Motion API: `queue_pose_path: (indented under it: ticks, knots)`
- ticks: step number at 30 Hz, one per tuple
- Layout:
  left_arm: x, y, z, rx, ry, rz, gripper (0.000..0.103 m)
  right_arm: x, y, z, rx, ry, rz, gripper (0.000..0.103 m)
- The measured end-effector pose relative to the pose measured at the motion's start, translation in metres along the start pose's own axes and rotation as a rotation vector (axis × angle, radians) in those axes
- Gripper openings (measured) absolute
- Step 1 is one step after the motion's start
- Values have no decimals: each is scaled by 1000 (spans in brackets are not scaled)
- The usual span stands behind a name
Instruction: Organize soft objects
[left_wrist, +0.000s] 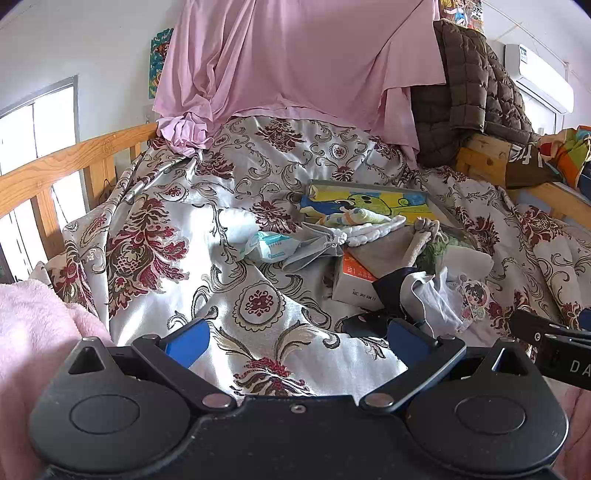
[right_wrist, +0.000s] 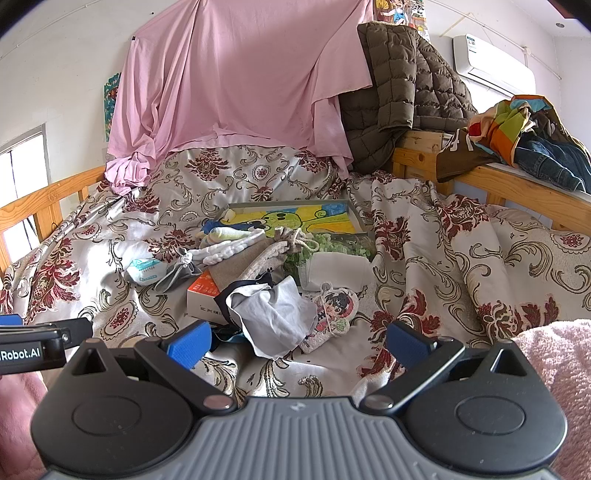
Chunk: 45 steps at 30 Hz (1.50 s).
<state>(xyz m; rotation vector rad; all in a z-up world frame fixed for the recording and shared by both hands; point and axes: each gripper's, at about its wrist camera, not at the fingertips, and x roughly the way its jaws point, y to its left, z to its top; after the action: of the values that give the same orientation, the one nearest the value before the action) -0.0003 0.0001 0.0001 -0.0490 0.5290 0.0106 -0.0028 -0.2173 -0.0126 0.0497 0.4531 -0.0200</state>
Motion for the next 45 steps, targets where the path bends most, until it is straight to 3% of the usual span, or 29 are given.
queue_pose_path:
  ticks: [9, 16, 21, 29, 33, 39, 45]
  knots:
    - [0, 0, 0, 1, 0, 1, 102, -1, 1, 1, -2, 3, 1, 103]
    - [1, 0, 5, 4, 13, 3, 102, 15, -5, 8, 3, 82, 62, 103]
    - [19, 4, 21, -20, 57, -58, 102, 38, -22, 27, 73, 170, 141, 103]
    - [76, 9, 52, 1, 210, -165, 102, 105, -38, 59, 84, 304, 258, 103]
    - [109, -4, 57, 59, 302, -214, 102, 138, -38, 68, 66, 356, 330, 103]
    - [147, -33, 47, 196, 370, -271, 102, 186, -35, 67, 79, 442, 409, 103]
    - [173, -54, 36, 327, 380, -344, 96, 213, -32, 62, 86, 483, 438, 103]
